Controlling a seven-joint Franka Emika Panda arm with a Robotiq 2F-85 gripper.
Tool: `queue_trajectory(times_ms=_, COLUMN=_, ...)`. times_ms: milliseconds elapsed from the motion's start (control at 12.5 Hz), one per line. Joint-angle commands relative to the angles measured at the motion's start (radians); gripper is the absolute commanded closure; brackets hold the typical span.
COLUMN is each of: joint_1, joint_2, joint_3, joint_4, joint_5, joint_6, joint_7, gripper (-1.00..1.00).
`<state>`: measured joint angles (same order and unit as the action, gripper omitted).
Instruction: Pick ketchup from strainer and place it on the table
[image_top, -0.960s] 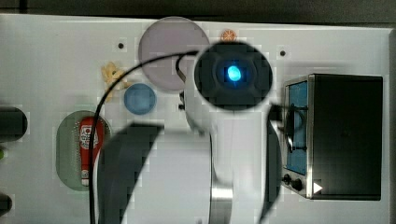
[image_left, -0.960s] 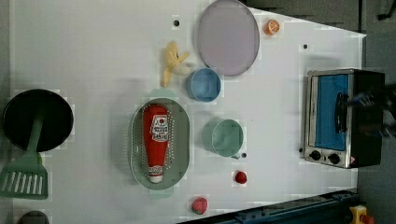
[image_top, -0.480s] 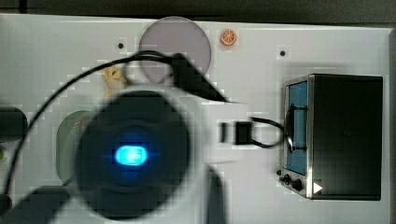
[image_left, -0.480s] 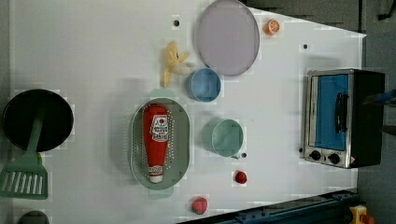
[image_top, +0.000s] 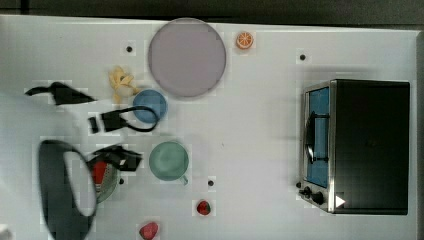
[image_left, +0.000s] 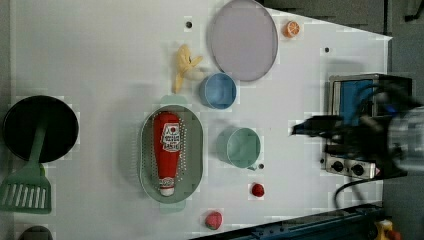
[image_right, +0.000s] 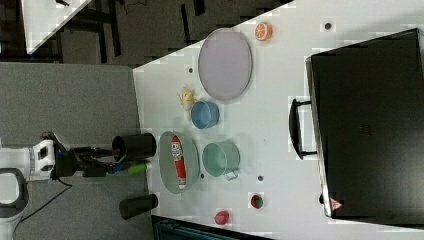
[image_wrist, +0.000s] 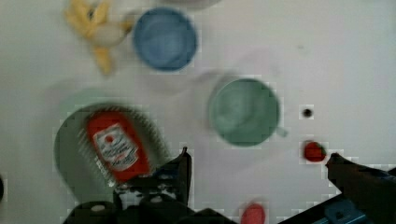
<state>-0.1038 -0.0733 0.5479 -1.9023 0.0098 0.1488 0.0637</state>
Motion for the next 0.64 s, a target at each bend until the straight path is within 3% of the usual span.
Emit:
queue_trajectory(times_ms=80, joint_1=0.002, joint_2=0.008, joint_3=0.061, joint_4=0.007, joint_5=0.003, joint_6=0.052, joint_7=0.065, gripper=-1.0)
queue_trajectory(times_ms=640, joint_1=0.007, joint_2=0.108, joint_3=0.251, joint_4=-0.198, joint_5=-0.003, joint_6=0.381, joint_7=0.065, gripper=-1.0)
